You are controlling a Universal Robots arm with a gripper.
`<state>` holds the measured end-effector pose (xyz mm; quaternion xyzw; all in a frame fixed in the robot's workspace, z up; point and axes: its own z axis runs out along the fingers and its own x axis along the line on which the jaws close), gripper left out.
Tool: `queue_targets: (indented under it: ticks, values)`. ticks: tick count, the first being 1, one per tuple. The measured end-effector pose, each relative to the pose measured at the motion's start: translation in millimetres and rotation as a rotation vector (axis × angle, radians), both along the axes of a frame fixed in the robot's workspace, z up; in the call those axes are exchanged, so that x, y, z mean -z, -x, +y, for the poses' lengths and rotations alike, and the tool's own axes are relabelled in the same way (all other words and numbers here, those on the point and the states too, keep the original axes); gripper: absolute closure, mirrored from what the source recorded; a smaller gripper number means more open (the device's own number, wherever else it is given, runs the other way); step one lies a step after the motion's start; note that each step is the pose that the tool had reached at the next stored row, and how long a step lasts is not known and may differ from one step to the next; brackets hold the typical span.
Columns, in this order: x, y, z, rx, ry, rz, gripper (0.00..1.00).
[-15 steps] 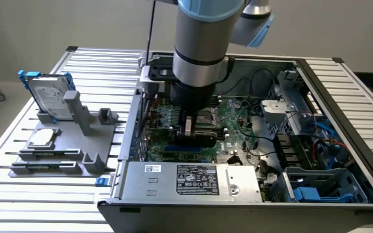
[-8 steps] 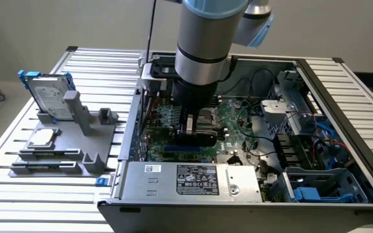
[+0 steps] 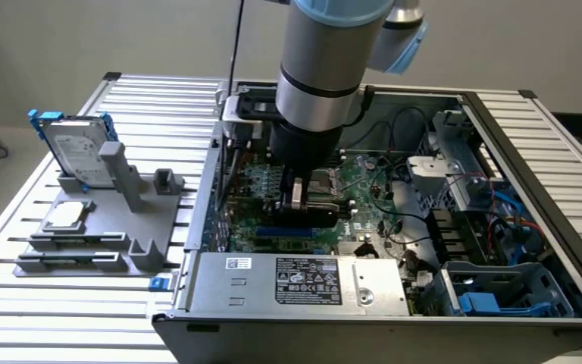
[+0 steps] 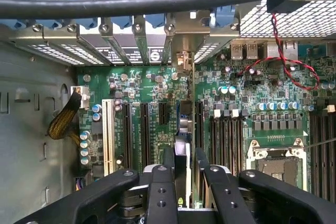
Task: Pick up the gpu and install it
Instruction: 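Insert the gpu into the slot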
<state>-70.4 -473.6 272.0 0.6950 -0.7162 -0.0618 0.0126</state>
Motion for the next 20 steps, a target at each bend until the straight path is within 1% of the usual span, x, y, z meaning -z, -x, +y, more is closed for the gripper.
queue_targets:
  ticks: [3, 8, 20]
  values:
    - [-0.4, -3.6, -0.2, 0.000, 0.0001, 0.0041, 0.73]
    - [-0.9, -5.7, -0.2, 0.000, -0.0001, 0.0083, 0.73]
    - [-3.1, -6.1, -0.2, 0.000, -0.0002, 0.0139, 0.74]
